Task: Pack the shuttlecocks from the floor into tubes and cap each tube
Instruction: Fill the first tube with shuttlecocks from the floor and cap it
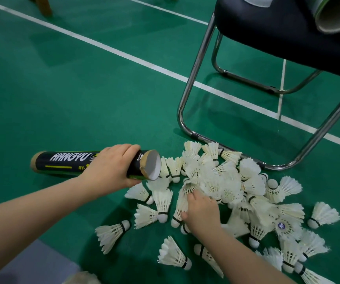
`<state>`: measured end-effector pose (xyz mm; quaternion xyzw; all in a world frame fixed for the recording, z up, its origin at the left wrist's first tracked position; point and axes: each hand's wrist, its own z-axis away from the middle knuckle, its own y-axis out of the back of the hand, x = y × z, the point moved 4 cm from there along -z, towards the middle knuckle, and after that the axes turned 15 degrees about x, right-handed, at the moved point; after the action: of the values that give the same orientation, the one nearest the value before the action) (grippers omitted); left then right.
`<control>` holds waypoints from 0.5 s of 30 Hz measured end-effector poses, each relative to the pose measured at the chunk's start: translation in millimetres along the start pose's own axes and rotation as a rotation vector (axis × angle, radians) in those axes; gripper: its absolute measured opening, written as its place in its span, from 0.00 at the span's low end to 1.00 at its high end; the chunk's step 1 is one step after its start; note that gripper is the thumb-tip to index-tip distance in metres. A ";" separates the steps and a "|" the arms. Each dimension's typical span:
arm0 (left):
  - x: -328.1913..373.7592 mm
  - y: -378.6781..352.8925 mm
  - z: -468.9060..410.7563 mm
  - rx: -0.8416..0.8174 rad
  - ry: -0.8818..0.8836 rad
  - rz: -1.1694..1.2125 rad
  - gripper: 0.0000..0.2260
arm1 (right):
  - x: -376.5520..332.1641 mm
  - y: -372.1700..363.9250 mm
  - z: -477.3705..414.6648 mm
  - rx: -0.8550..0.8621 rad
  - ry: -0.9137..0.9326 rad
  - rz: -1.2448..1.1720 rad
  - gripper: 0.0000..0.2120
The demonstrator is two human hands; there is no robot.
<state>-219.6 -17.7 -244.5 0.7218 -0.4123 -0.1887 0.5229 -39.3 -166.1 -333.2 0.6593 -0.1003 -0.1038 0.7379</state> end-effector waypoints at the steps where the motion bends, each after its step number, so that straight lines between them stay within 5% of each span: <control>1: -0.2 0.6 -0.8 0.002 0.004 0.000 0.33 | 3.8 0.7 1.9 0.014 -0.006 0.013 0.21; 10: -1.3 2.9 -1.6 -0.007 0.032 0.001 0.33 | 21.2 0.4 3.5 0.059 0.009 0.044 0.15; 15: 0.5 -0.4 -5.6 -0.006 0.052 -0.007 0.32 | 12.3 6.5 4.4 0.292 0.005 -0.109 0.12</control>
<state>-215.2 -14.7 -242.6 0.7263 -0.3954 -0.1730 0.5350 -28.6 -173.0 -326.1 0.7642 -0.0767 -0.1261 0.6278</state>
